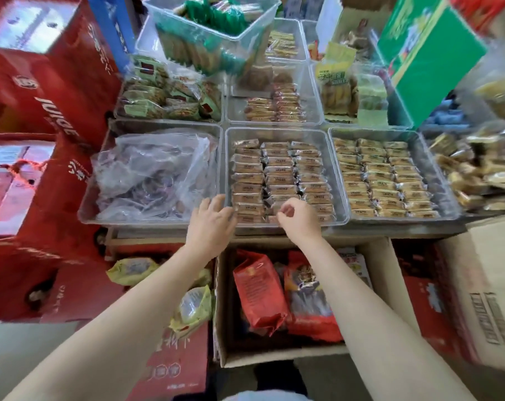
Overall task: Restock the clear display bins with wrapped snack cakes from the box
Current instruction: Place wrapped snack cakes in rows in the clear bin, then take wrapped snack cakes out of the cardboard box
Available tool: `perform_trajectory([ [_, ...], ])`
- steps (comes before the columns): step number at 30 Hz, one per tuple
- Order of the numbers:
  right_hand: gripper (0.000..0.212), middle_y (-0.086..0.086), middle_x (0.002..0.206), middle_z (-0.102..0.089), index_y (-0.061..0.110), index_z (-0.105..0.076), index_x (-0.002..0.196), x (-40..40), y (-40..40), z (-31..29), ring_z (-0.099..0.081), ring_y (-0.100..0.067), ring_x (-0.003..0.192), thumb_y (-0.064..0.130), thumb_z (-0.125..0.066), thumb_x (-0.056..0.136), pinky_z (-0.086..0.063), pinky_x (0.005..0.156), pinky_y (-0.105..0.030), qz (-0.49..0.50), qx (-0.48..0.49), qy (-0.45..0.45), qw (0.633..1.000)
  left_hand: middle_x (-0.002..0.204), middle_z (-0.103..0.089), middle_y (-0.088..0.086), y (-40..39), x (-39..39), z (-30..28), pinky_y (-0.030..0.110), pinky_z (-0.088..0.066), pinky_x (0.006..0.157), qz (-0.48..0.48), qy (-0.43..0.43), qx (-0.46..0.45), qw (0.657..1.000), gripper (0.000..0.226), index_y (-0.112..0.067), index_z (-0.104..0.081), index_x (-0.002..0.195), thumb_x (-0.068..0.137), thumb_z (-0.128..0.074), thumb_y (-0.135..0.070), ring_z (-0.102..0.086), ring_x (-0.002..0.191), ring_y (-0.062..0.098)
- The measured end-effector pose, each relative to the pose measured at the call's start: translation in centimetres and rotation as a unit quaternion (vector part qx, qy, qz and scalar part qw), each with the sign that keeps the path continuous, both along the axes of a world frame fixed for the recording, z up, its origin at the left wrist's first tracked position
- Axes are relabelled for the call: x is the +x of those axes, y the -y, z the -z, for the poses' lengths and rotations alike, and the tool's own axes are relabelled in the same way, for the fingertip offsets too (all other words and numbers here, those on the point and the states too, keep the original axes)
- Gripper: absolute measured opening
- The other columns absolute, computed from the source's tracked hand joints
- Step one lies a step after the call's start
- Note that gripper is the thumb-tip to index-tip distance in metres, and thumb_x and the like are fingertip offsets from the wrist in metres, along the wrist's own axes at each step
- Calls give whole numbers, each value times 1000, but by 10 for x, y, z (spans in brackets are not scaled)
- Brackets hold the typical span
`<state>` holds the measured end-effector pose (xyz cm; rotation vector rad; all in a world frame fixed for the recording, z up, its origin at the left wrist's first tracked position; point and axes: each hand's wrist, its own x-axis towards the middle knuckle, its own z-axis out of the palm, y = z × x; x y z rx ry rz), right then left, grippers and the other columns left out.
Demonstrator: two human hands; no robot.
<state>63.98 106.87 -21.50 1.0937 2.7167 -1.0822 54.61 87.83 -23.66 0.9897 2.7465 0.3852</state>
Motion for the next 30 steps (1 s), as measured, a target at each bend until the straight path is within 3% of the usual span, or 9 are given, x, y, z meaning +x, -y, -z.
perform_trajectory([
  [3, 3, 2, 91, -64, 17, -66, 91, 13, 10, -19, -58, -16, 84, 18, -63, 91, -37, 58, -21, 36, 32, -11, 999, 154, -41, 8, 17, 7, -7, 51, -35, 109, 54, 15, 12, 998, 36, -23, -62, 132, 104, -46, -37, -33, 142, 31],
  [11, 19, 4, 92, -69, 19, -73, 93, -23, 18, -24, -62, -18, 87, 24, -55, 97, -51, 75, -31, -4, 49, 33, 998, 146, -50, 4, 15, 4, -14, 45, -39, 104, 92, 15, 12, 996, 40, -20, -55, 139, 101, -47, -31, -45, 132, 27],
  [14, 27, 2, 80, -67, 21, -69, 76, -53, 12, -2, -64, -24, 81, 37, -59, 96, -55, 73, -34, -8, 76, 124, 989, 145, -51, 3, 17, 3, -10, 44, -40, 103, 91, 10, 7, 996, 40, -20, -56, 138, 100, -50, -29, -46, 133, 27],
  [17, 35, -3, 101, -68, 21, -72, 94, -65, 5, 16, -62, -24, 90, 55, -69, 87, -48, 68, -31, -21, 74, 211, 974, 148, -49, 2, 18, -2, -9, 43, -40, 104, 92, 5, -8, 996, 40, -22, -56, 139, 100, -53, -30, -43, 137, 26],
  [20, 32, 0, 108, -67, 26, -75, 102, -62, -1, 27, -61, -19, 87, 53, -71, 86, -46, 63, -27, -36, 25, 187, 981, 159, -36, 1, 13, -5, -12, 43, -32, 112, 115, 11, -51, 992, 48, -24, -46, 149, 103, -46, -37, -26, 149, 25],
  [22, 25, 2, 99, -72, 23, -78, 94, -60, -5, 32, -66, -20, 91, 46, -72, 88, -55, 77, -33, -55, 4, 161, 985, 164, -29, -1, 7, -7, -13, 42, -26, 116, 126, 16, -75, 989, 51, -24, -41, 152, 104, -44, -41, -15, 154, 24],
  [24, 20, 3, 97, -73, 18, -79, 88, -56, -8, 32, -66, -18, 95, 37, -74, 89, -53, 86, -33, -59, -32, 115, 991, 166, -25, -2, 3, -6, -12, 42, -19, 120, 129, 20, -83, 988, 53, -25, -39, 153, 104, -42, -45, -8, 156, 22],
  [28, 16, 6, 85, -67, 14, -79, 87, -52, -14, 18, -60, -12, 84, 30, -74, 89, -42, 76, -25, -67, -79, 52, 993, 167, -21, -1, -4, -4, -13, 41, -8, 124, 139, 7, -99, 985, 68, -21, -37, 155, 99, -19, -54, -1, 156, 20],
  [30, 17, 5, 89, -69, 15, -79, 88, -54, -15, 19, -59, -12, 85, 31, -73, 90, -43, 77, -26, -77, -70, 57, 993, 169, -13, 0, -8, -4, -12, 41, 0, 126, 149, 12, -126, 981, 66, -19, -29, 158, 102, -21, -53, 4, 156, 18],
])
